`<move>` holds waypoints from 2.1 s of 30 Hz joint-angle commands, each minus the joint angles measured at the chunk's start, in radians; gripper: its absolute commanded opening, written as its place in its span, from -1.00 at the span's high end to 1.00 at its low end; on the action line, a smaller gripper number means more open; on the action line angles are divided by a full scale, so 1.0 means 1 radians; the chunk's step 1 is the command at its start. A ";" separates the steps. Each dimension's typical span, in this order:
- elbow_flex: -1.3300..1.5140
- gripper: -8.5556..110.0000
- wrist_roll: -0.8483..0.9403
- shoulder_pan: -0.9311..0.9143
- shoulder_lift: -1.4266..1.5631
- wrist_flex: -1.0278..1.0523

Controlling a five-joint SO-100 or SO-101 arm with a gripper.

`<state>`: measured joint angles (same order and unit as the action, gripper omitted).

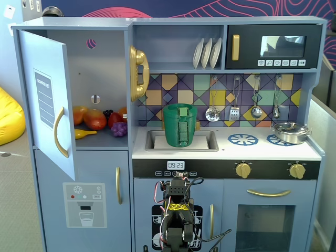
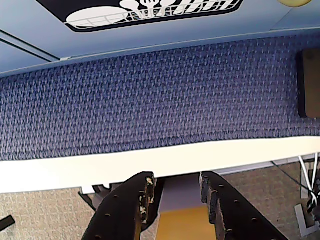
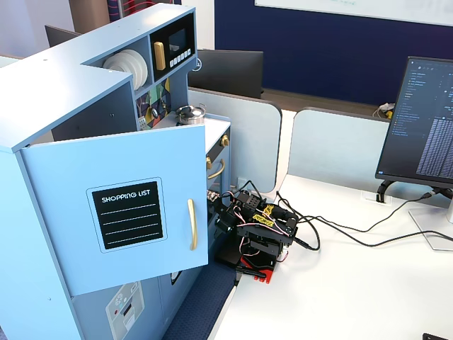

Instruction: Close the left cabinet door

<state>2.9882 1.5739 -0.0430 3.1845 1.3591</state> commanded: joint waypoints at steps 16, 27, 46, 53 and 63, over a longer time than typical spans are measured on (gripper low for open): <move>-0.061 0.86 -0.078 0.227 -0.011 0.129; -0.485 0.86 0.156 1.353 -0.160 -0.403; -0.991 0.86 0.451 1.893 -1.071 -1.394; -1.238 0.86 0.509 1.730 -1.264 -1.304; -1.235 0.86 0.534 1.575 -1.233 -1.233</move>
<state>1.7963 2.0954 1.5907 1.8975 0.1212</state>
